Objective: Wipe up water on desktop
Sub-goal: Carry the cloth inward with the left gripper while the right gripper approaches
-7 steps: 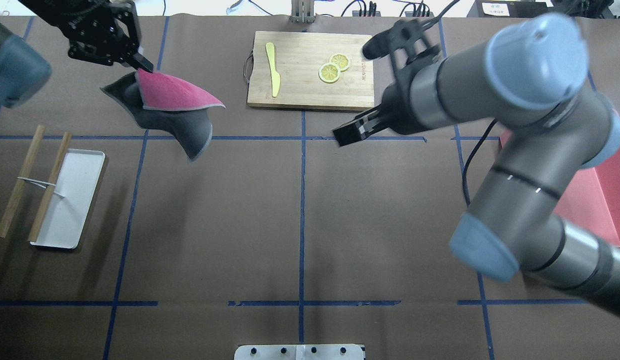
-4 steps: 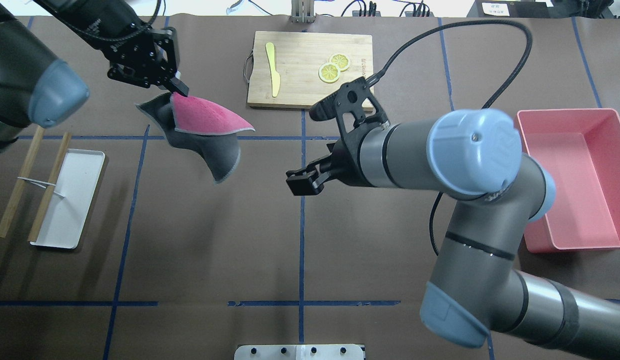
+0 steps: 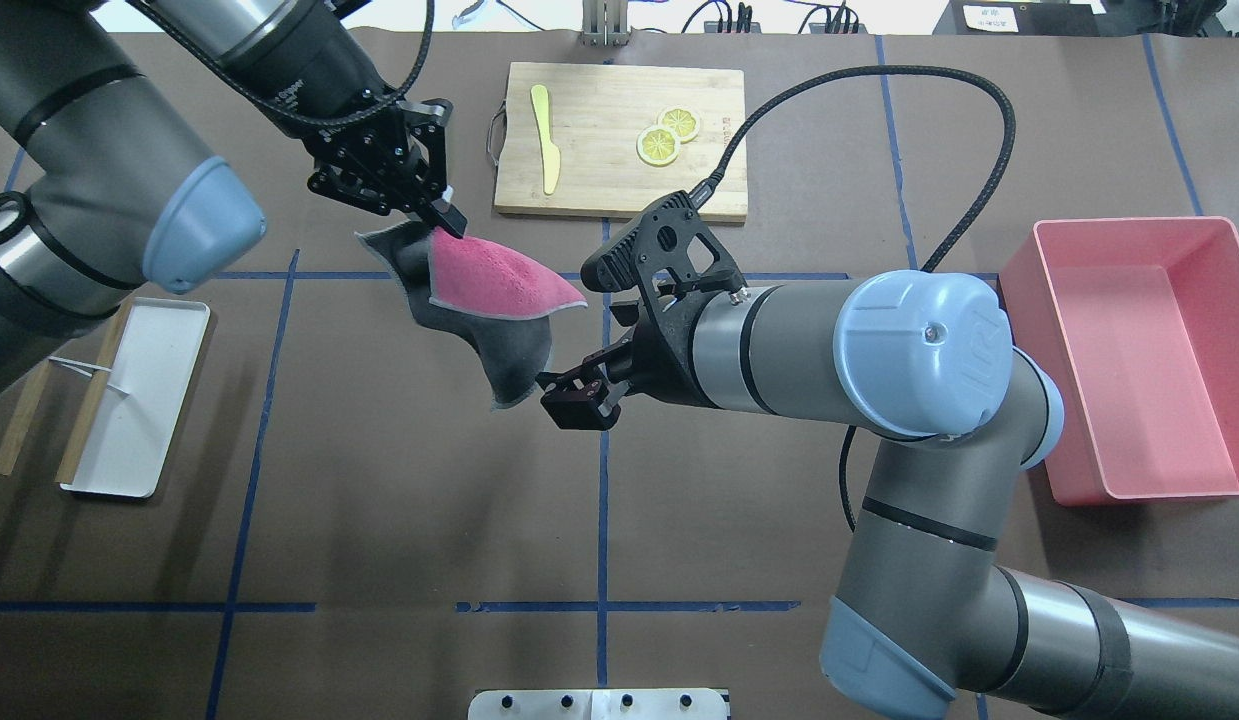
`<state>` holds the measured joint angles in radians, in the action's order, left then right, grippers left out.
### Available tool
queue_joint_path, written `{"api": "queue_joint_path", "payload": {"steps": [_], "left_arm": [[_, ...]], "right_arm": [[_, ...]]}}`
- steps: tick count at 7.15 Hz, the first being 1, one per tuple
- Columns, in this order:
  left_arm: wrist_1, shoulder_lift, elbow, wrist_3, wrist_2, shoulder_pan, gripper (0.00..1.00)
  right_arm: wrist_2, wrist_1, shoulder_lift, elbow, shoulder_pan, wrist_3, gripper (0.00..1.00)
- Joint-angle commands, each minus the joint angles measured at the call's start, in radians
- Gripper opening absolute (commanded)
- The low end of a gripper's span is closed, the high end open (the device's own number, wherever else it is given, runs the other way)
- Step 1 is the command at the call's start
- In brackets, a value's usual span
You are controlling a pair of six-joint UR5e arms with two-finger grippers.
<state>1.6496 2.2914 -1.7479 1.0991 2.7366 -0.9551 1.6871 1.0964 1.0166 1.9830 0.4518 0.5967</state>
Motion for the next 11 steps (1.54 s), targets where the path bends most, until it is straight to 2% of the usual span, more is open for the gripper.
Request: {"api": "queue_joint_path", "payload": {"steps": [1, 6, 8, 9, 10, 11], "left_arm": [[0.001, 0.034, 0.001, 0.002, -0.002, 0.038, 0.0], [0.003, 0.045, -0.013, 0.031, -0.002, 0.074, 0.0], [0.001, 0.045, -0.015, 0.038, -0.002, 0.075, 0.0], [0.003, 0.043, -0.015, 0.042, -0.002, 0.075, 0.0], [0.003, 0.042, -0.015, 0.042, -0.002, 0.075, 0.0], [0.004, 0.036, -0.013, 0.038, -0.002, 0.075, 0.0]], "right_arm": [[-0.018, -0.004, -0.016, -0.004, -0.001, -0.008, 1.0], [-0.021, -0.006, -0.018, -0.019, -0.004, -0.003, 0.99], [-0.033, -0.007, -0.02, -0.019, -0.016, 0.0, 0.96], [-0.033, -0.007, -0.02, -0.019, -0.022, 0.002, 0.92], [-0.033, -0.009, -0.018, -0.018, -0.025, 0.009, 0.82], [-0.033, -0.009, -0.018, -0.013, -0.027, 0.017, 0.67]]}}
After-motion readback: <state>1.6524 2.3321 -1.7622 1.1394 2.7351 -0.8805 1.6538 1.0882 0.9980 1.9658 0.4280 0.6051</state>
